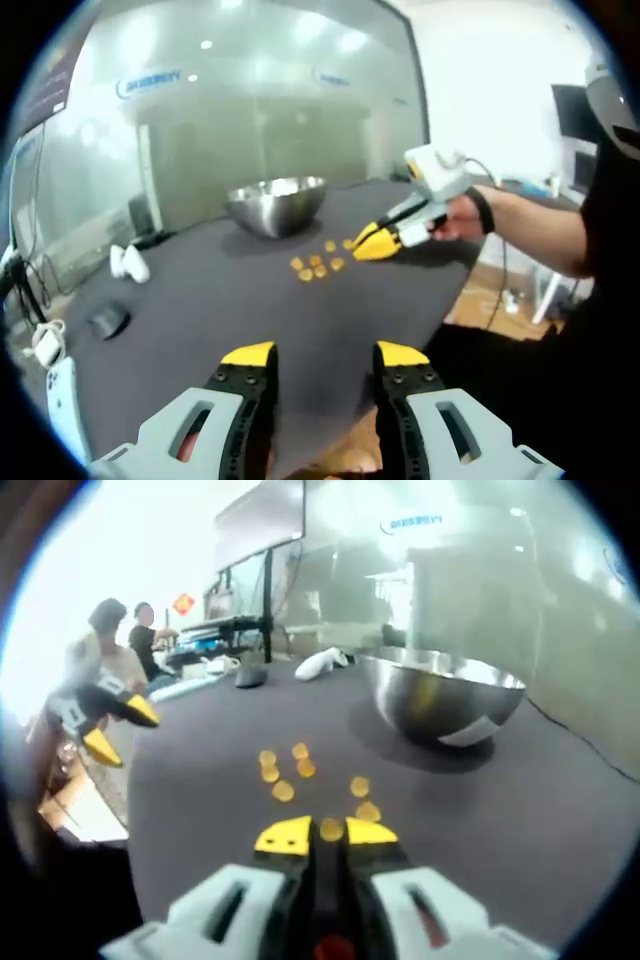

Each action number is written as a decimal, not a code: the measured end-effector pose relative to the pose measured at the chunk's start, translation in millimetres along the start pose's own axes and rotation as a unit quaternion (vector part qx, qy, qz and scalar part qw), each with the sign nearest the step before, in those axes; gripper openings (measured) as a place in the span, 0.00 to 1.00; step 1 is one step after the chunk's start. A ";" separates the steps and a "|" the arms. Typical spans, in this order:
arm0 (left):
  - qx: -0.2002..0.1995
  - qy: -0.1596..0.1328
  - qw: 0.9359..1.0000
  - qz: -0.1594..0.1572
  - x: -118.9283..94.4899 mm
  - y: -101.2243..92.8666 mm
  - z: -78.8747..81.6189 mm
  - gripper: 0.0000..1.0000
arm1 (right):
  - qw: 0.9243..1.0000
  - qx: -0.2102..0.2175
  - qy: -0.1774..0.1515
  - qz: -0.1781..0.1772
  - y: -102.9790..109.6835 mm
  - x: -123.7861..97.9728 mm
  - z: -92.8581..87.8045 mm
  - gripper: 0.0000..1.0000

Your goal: Pick up the QQ candy scattered on the table and place it into the stainless steel bowl on the table

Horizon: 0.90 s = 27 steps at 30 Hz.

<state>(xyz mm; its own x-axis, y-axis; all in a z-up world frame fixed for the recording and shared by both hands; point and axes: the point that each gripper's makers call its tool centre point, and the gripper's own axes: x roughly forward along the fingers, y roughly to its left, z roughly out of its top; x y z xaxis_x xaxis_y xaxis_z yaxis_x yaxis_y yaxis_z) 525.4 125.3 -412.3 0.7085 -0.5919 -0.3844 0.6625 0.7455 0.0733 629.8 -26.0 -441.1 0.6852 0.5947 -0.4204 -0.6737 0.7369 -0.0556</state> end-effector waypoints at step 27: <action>0.011 -0.011 1.000 -0.003 -1.0 -7.3 6.2 0.39 | 0.964 0.023 -0.213 -0.159 -85.8 -45.2 111.7 0.09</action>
<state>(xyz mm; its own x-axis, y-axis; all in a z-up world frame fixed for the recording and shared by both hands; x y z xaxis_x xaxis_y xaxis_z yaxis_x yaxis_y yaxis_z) 521.4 118.5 -406.8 0.7088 -0.6035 -0.3652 0.6725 0.7344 0.0916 687.6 -80.3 -316.1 0.9131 0.4072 0.0209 -0.4047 0.9113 -0.0754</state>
